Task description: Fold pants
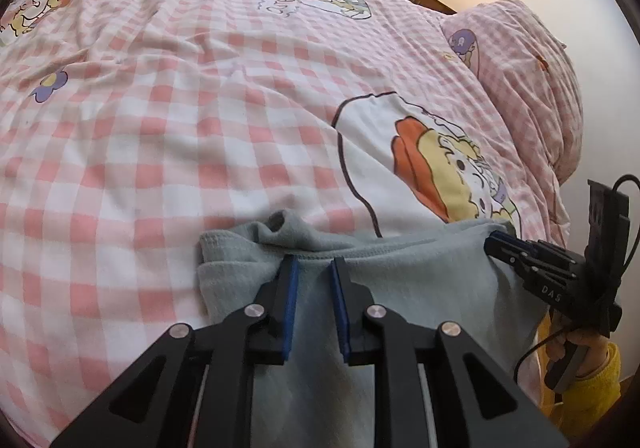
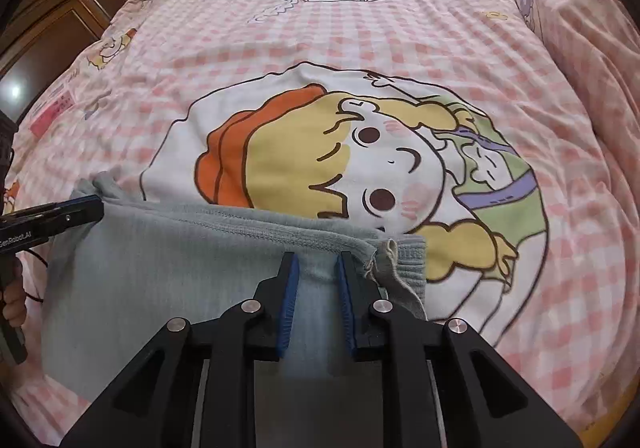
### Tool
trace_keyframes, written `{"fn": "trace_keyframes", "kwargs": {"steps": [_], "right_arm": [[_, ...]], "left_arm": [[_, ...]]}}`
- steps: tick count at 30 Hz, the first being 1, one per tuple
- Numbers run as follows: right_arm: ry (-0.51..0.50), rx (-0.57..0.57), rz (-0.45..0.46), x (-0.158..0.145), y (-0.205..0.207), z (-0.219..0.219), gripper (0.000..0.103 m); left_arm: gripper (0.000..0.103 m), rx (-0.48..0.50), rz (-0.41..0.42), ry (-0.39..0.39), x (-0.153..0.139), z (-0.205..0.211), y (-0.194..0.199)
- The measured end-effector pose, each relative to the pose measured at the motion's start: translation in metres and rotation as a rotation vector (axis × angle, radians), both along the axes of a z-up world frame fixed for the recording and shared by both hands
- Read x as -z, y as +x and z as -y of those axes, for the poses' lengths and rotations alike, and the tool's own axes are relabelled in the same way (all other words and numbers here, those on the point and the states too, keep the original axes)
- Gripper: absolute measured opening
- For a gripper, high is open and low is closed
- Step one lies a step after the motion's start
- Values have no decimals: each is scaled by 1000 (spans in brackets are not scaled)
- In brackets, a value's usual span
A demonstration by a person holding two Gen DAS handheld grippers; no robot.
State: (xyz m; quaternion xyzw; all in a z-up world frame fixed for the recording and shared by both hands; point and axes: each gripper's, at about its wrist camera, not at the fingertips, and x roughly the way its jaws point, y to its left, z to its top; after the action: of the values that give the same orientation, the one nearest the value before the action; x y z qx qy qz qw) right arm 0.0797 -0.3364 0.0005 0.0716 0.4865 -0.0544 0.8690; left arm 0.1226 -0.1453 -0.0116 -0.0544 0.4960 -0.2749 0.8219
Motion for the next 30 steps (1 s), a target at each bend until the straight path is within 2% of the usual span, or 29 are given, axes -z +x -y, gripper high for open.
{"fn": "trace_keyframes", "kwargs": {"steps": [2,4,6,8,9,12,15,18,27,30], "right_arm": [[13,15,-5,-9,-10,0,20],[-7,19,-9,-16,-22,-3,20],[-34,28,-16,-21,-39,-5,20],[6,33,-16,-21,-54,-4,20],[41,39,-20,-18,-63,-3,20],[53,54,-44,-2,-78,1,20],[88,71,-26,7,-90,3,20],[78,76,-21,9,-96,0,20],[67,116,1,4,-115,-9,24],[61,151,46,-8,-127,-18,39]], "left_arm": [[23,-3,-22,-7,-5,-4,-7],[36,-3,-31,-13,-10,-6,-15],[56,6,-22,-4,-18,-10,-32],[61,14,-5,30,-22,-12,-49],[63,19,0,44,-23,-13,-57],[66,29,-10,96,-14,-16,-80],[68,18,-52,224,13,-22,-95],[70,-9,-82,185,22,-37,-106],[76,-37,-110,179,25,-52,-124],[76,-47,-115,169,24,-56,-129]]}}
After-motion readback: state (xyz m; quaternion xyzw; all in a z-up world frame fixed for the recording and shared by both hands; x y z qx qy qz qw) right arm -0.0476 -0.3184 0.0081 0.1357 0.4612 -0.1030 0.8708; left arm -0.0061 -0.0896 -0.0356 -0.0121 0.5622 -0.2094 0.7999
